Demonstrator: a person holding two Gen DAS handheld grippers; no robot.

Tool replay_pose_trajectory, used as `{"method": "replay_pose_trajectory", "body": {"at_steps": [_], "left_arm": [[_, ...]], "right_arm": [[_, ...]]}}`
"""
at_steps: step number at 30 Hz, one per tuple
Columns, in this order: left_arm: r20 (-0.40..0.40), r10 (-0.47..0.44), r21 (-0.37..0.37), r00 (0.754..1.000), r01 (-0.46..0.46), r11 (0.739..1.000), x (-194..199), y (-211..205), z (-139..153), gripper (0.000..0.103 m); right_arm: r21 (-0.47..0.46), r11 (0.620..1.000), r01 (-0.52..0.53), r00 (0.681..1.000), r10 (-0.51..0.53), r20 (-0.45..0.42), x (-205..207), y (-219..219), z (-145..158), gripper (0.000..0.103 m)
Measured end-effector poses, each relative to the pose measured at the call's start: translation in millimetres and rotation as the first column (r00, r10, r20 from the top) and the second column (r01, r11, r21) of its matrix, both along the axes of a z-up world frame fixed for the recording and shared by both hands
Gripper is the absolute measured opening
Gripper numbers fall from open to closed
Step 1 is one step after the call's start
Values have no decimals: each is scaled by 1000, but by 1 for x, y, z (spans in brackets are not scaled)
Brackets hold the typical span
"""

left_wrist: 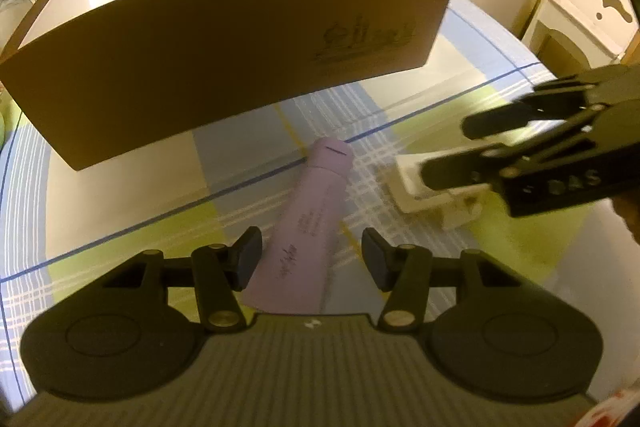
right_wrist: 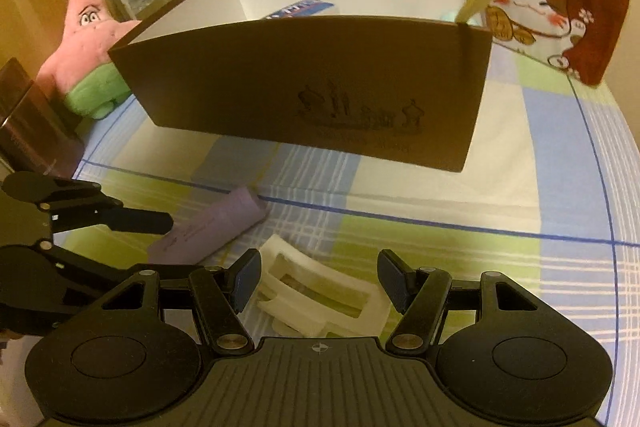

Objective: Organize rigid objects
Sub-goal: 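Move left tool to lavender tube while right tool approaches white clip holder, then close left tool on lavender tube while right tool grasps white clip holder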

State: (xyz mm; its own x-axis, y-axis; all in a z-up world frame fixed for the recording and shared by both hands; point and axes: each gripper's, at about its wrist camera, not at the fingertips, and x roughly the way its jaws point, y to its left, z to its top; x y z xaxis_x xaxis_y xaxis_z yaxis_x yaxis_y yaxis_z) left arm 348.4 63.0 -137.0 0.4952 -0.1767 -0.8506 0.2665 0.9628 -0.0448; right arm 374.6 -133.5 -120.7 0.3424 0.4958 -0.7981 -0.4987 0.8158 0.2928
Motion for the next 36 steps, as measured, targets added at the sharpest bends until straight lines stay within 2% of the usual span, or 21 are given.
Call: {"method": "replay_pose_trajectory", "body": {"at_steps": [4,9,11,17,19,24,29,31,32,33,36], "left_arm": [[-9,4,0,1000,-4,1000,7,4,-5,51],[1,-19,-4,1000,19,1000,6,5,-7,38],[0,-22,1,1000,22,1000,3,5,-6,34],[-24,25,11,999,-25,1000,-15,4,-4,34],[-32,48,17,998,-48,999,-25,3,-2,34],[-55,109,4,993,-109,994,-36,8,0,34],[-55,102,-7,993,-103,995,-25,7,0,34],[-47,89,3,995,-89,996,-21,4,-2,34],[-41,80,8,996,-80,997,-19,2,-2,34],[-36,73,16,997,-72,997,-17,1,-2,32],[-40,73,29,997,-72,997,-12,-2,-2,30]], "right_arm": [[33,999,27,998,-25,-49,-4,-9,0,64],[70,994,84,993,-77,-91,-16,-23,3,64],[63,996,65,995,-60,-79,-24,-22,5,64],[-25,999,-37,999,37,-7,-45,-8,7,64],[-53,998,-36,999,38,28,-49,-4,7,64],[-61,998,-18,999,21,39,-45,1,3,64],[-102,994,-38,997,45,63,-41,8,-2,64],[-125,991,-39,997,47,65,-40,10,-4,59],[-126,991,-44,997,52,59,-40,10,-5,50],[-125,991,-44,997,51,52,-40,9,-6,45],[-129,991,-34,998,41,49,-41,8,-8,43]]}}
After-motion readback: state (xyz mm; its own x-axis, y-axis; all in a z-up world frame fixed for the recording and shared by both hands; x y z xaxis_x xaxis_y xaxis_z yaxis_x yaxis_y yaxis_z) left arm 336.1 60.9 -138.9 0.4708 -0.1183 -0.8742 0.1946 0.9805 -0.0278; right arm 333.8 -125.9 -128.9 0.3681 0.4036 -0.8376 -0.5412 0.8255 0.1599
